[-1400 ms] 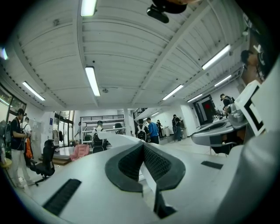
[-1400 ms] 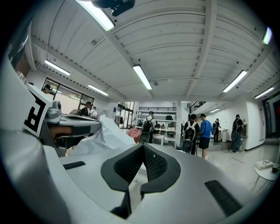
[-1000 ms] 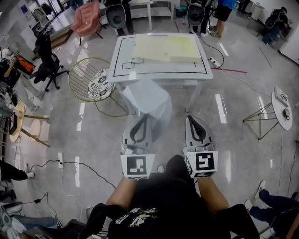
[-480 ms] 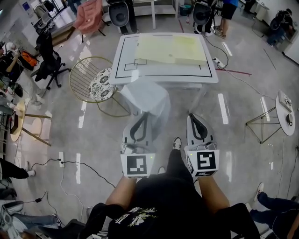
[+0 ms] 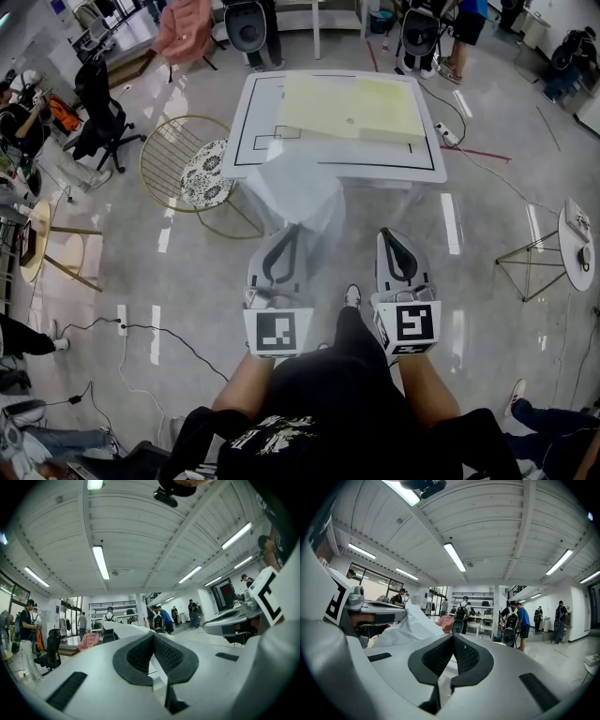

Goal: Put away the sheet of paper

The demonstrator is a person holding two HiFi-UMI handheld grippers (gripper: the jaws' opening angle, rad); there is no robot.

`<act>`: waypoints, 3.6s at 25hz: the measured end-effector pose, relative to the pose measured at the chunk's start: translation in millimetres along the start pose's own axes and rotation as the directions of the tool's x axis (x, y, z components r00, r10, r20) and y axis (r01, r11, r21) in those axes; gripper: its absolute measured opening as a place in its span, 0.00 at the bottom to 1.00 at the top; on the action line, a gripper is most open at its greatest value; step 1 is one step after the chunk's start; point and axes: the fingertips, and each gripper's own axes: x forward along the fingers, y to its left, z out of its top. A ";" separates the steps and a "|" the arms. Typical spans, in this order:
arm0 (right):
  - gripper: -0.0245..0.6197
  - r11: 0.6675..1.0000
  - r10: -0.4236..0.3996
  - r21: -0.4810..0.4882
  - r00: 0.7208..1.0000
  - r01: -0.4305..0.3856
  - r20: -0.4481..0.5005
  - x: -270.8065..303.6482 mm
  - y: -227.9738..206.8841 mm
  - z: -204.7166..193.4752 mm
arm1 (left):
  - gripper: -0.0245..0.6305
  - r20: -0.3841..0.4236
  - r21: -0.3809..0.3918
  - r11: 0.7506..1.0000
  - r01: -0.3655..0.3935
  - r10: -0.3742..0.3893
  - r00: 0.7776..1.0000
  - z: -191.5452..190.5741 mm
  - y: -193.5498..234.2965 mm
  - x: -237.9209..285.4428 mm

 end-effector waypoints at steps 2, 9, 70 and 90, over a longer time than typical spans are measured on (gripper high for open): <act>0.03 1.000 0.010 -0.001 1.000 -0.010 0.002 9.4 -2.8 -0.2 | 0.04 -0.002 -0.006 1.000 -0.007 0.007 1.000 -2.2 2.4 8.4; 0.03 0.999 0.039 -0.006 0.999 -0.039 0.010 46.0 -20.6 3.4 | 0.04 -0.001 0.011 1.000 -0.023 0.023 1.000 2.4 8.5 45.3; 0.03 0.992 0.125 0.011 0.992 -0.125 0.010 212.8 -161.9 -12.8 | 0.04 -0.047 -0.002 0.993 -0.118 0.118 0.992 -8.9 6.5 253.3; 0.03 0.995 0.100 0.017 0.995 -0.100 -0.019 309.4 -189.9 -13.5 | 0.04 -0.045 -0.007 0.997 -0.082 0.081 0.996 -16.3 46.4 343.6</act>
